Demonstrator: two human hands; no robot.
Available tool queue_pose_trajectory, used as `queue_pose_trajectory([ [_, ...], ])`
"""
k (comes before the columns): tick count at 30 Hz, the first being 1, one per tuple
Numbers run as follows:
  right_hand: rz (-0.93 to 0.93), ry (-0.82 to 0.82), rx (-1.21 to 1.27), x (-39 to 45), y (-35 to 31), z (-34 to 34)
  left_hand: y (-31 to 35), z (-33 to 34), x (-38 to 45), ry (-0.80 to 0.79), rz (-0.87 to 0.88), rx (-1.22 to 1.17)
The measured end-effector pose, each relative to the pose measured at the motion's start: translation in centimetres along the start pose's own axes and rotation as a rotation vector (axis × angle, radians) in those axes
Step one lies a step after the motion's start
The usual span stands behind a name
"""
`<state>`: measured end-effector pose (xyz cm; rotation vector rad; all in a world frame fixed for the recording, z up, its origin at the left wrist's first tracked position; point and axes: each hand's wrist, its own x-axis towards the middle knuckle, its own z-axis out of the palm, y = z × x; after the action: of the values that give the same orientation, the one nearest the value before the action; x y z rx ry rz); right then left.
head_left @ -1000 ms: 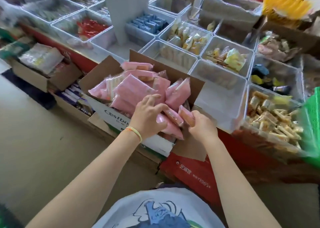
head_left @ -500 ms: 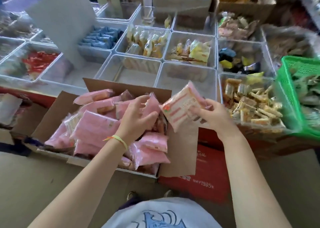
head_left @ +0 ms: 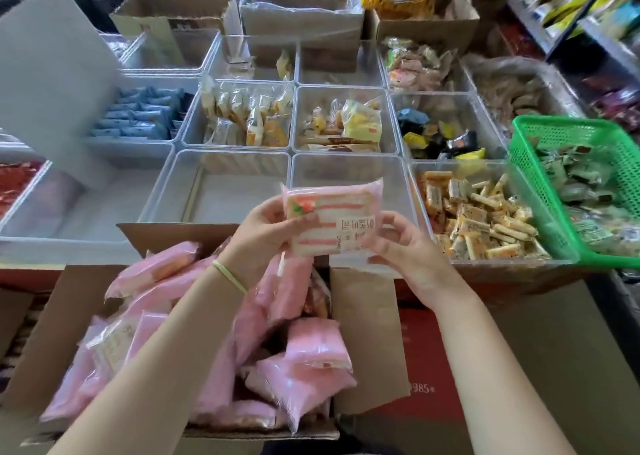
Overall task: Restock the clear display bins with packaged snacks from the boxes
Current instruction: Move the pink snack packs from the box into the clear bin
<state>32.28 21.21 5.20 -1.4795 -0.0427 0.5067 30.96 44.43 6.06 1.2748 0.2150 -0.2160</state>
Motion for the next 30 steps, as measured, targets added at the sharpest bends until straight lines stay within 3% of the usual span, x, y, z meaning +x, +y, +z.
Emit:
queue_pose_trajectory([
  [3, -0.051, 0.086, -0.047, 2.0, -1.9, 0.6, 2.1, -1.8, 2.7, -0.029, 0.035, 0.003],
  [6, -0.047, 0.162, 0.082, 4.3, -2.4, 1.9, 3.1, -2.5, 5.6, -0.104, 0.053, -0.096],
  [10, -0.024, 0.125, 0.238, 7.4, -1.9, 4.2, 2.4, -1.9, 8.9, -0.284, 0.026, -0.197],
  [12, -0.038, 0.197, 0.218, 9.0, -1.4, 4.8, 2.0, -1.5, 10.1, -0.224, 0.025, -0.155],
  [15, -0.046, 0.289, 0.143, 11.5, -0.6, 3.8, 0.9, -2.2, 12.7, 0.105, 0.024, 0.133],
  [17, -0.005, 0.360, 0.064, 13.4, -0.2, 2.5, 0.1, -3.6, 14.9, 0.232, 0.008, 0.413],
  [20, 0.100, 0.376, -0.060, 16.5, 0.5, 0.6, -1.0, -5.3, 18.2, 0.204, -0.160, 0.971],
  [23, 0.173, 0.369, -0.276, 19.8, 2.6, -0.7, -2.1, -5.6, 20.4, 0.199, -0.297, 1.314],
  [30, 0.090, 0.299, -0.871, 26.8, 7.4, -1.3, -5.3, -7.0, 22.9, 0.062, -0.531, 1.378],
])
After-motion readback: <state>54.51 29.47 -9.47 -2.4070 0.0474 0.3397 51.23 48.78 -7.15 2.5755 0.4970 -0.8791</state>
